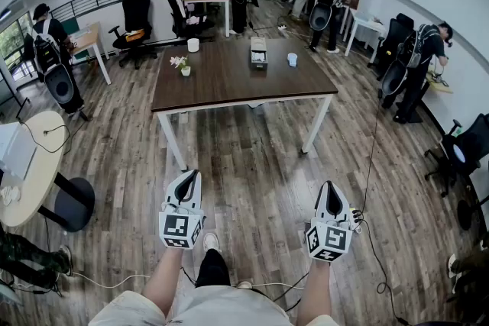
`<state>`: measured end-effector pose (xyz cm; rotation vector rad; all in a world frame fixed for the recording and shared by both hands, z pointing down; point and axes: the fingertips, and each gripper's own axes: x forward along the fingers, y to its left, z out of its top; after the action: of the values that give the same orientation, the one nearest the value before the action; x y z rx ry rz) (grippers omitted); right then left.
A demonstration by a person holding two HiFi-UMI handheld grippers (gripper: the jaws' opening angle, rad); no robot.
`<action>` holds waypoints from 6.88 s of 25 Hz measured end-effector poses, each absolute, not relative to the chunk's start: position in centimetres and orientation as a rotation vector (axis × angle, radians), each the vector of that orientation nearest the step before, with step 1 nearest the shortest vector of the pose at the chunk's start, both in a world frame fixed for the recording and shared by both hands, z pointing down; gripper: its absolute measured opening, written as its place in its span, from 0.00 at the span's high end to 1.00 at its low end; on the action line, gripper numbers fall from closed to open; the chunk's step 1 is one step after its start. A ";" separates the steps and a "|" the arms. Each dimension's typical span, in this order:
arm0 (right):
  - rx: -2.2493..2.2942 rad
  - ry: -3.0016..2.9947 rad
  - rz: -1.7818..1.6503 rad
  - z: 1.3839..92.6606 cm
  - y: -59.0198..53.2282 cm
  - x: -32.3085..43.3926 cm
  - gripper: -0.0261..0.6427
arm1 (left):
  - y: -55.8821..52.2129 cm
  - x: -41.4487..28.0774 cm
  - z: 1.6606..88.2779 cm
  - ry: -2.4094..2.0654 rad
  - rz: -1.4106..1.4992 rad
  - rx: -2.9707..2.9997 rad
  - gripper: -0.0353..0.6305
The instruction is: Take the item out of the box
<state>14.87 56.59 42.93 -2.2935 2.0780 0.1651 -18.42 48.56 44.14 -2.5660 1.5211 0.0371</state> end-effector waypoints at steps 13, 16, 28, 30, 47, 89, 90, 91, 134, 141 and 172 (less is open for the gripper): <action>-2.274 2.084 0.165 43.1 55.8 13.8 0.96 | 48.2 -18.6 44.0 1.528 0.063 -2.563 0.94; -2.272 2.095 0.154 43.3 55.3 13.6 0.96 | 47.8 -18.8 44.2 1.537 0.062 -2.565 0.94; -2.267 2.146 0.138 44.5 52.3 12.2 0.86 | 45.7 -19.2 45.4 1.558 0.015 -2.560 0.94; -2.259 2.158 0.132 44.9 51.4 11.8 0.77 | 45.1 -19.1 45.8 1.559 0.005 -2.561 0.94; -2.230 2.258 0.025 46.9 36.7 7.5 0.67 | 31.9 -22.7 48.5 1.647 -0.062 -2.594 0.94; -2.399 2.008 0.101 43.0 10.9 13.2 0.67 | 0.9 -16.3 45.3 1.378 0.009 -2.699 0.94; -2.402 2.007 0.099 42.9 10.3 14.2 0.67 | 0.2 -15.1 45.2 1.370 0.007 -2.702 0.94; -2.404 2.004 0.096 42.8 9.7 15.2 0.67 | -0.5 -13.9 45.1 1.362 0.004 -2.704 0.94; -2.446 1.951 0.070 43.0 -16.0 35.7 0.67 | -29.4 7.2 45.1 1.316 -0.012 -2.721 0.94; -2.421 1.989 0.100 42.0 -23.0 34.4 0.67 | -35.5 5.2 44.3 1.352 0.001 -2.679 0.94; -2.167 2.596 0.088 48.0 -45.9 24.1 0.70 | -48.4 -0.3 49.6 1.516 -0.142 -2.629 0.94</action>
<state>24.10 -45.93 48.02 -2.1665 2.5959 0.0878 -0.33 -48.36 49.61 -2.6285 1.5161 -0.1424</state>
